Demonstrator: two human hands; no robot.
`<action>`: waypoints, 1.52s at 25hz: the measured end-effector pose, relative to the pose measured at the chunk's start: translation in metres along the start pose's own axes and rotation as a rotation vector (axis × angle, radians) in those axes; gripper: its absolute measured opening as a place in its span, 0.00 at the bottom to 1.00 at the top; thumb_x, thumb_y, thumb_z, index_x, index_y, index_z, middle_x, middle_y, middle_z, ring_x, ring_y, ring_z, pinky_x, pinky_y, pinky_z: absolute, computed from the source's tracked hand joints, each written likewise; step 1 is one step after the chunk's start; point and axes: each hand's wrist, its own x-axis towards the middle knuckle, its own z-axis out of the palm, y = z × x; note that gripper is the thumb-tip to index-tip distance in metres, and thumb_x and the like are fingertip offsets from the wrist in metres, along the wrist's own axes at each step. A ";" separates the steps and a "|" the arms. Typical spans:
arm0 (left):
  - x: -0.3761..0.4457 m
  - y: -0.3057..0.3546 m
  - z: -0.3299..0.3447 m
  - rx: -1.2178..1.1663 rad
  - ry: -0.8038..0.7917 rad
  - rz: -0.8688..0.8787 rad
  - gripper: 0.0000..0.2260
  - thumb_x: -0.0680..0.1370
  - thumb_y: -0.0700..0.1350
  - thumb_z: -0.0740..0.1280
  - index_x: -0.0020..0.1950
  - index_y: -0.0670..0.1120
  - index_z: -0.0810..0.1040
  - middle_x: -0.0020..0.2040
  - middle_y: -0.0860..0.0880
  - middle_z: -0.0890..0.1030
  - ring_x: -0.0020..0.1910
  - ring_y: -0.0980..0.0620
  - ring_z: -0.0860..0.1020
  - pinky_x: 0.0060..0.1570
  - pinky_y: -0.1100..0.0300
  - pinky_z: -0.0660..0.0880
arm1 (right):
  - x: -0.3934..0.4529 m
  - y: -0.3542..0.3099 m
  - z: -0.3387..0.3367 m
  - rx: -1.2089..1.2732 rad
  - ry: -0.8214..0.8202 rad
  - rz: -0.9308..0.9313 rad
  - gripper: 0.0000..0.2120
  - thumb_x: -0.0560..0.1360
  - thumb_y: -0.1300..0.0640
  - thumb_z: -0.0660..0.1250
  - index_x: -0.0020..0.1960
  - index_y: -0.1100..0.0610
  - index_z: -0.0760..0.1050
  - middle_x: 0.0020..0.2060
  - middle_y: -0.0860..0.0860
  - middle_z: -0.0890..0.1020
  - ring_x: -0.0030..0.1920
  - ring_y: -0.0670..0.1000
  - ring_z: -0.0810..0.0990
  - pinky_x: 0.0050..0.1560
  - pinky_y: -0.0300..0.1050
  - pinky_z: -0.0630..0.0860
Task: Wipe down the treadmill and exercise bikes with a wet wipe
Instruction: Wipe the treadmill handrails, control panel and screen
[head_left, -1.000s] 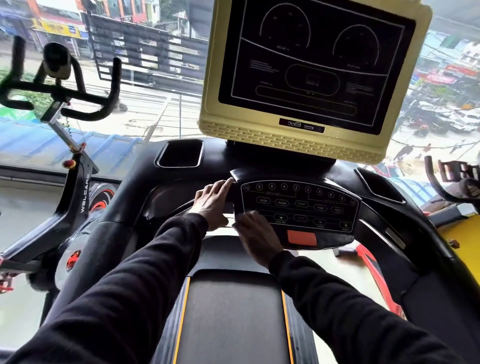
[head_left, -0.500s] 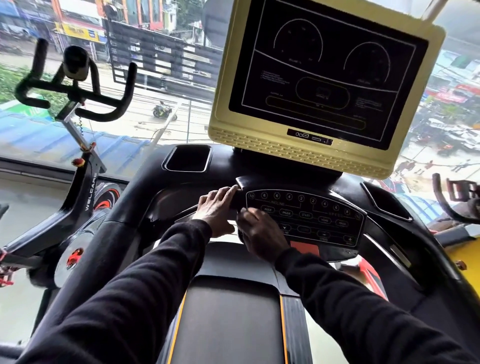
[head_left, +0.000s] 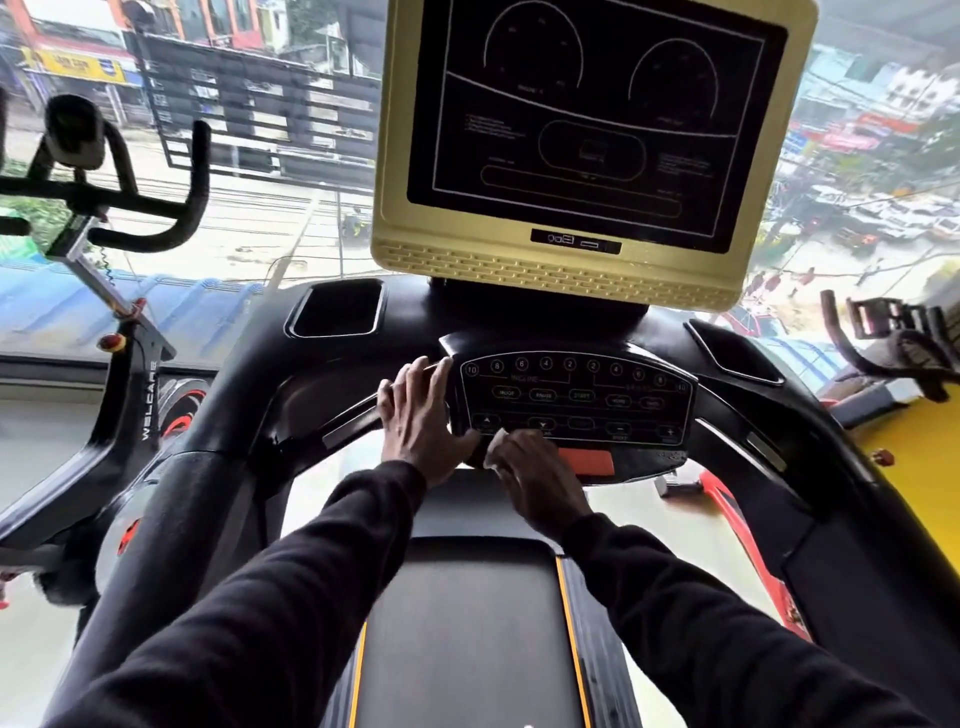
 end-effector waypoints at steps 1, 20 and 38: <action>-0.007 0.006 0.007 0.003 0.057 0.065 0.37 0.65 0.61 0.64 0.72 0.48 0.70 0.69 0.44 0.69 0.70 0.42 0.65 0.71 0.43 0.56 | -0.004 -0.001 0.000 -0.025 0.025 0.054 0.03 0.76 0.62 0.67 0.48 0.56 0.78 0.45 0.49 0.77 0.46 0.52 0.75 0.48 0.47 0.72; -0.044 0.078 0.061 -0.023 -0.089 0.301 0.11 0.74 0.53 0.63 0.53 0.52 0.79 0.50 0.52 0.76 0.51 0.47 0.72 0.51 0.50 0.70 | -0.063 0.050 -0.024 -0.110 0.200 0.436 0.11 0.80 0.57 0.60 0.56 0.56 0.79 0.50 0.50 0.80 0.50 0.56 0.77 0.54 0.47 0.71; -0.048 0.169 0.102 0.204 -0.143 0.142 0.16 0.74 0.57 0.69 0.59 0.53 0.77 0.55 0.51 0.73 0.56 0.48 0.69 0.58 0.47 0.64 | -0.104 0.139 -0.073 -0.014 0.295 0.480 0.07 0.76 0.67 0.66 0.49 0.57 0.81 0.48 0.52 0.81 0.48 0.54 0.78 0.55 0.38 0.67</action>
